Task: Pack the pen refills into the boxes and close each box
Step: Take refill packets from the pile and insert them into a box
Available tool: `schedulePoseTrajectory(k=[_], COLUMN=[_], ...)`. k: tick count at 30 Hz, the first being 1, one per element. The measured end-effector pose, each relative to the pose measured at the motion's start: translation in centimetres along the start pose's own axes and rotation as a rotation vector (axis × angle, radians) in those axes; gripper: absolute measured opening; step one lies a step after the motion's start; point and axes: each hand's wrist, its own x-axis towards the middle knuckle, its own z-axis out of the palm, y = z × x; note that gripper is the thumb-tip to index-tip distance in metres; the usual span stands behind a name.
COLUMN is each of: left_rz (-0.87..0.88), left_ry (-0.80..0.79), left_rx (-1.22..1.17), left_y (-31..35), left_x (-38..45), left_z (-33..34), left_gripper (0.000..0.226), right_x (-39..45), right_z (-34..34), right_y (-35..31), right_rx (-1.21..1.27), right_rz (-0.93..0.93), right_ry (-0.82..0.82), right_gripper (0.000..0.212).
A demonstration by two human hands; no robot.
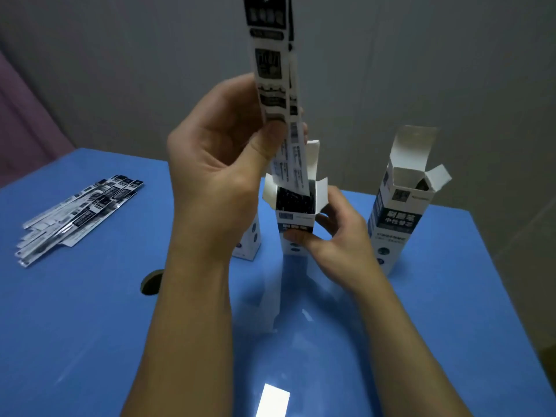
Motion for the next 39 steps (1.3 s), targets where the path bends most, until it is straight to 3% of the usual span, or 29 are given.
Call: schedulePoseTrajectory(k=[3, 11, 23, 36, 39], left_rz=[-0.037, -0.050, -0.046, -0.057, -0.053], left_ry=[0.037, 0.050, 0.090, -0.042, -0.007], left_rx=[-0.058, -0.107, 0.076, 0.213, 0.178], left_y=[-0.62, -1.14, -0.95, -0.75, -0.65], left_x=[-0.15, -0.13, -0.16, -0.15, -0.16], left_z=[-0.46, -0.63, -0.91, -1.02, -1.18], left_gripper=[0.022, 0.012, 0.018, 0.021, 0.022], right_x=[-0.08, 0.20, 0.24, 0.29, 0.25], right_z=[0.10, 0.15, 0.42, 0.46, 0.38], right_y=[0.29, 0.78, 0.67, 0.54, 0.53], right_rx=[0.019, 0.039, 0.036, 0.040, 0.044], right_rz=[0.010, 0.023, 0.044, 0.063, 0.066], right_ry=[-0.022, -0.051, -0.044, -0.050, -0.042], right_gripper=[0.054, 0.055, 0.058, 0.054, 0.054])
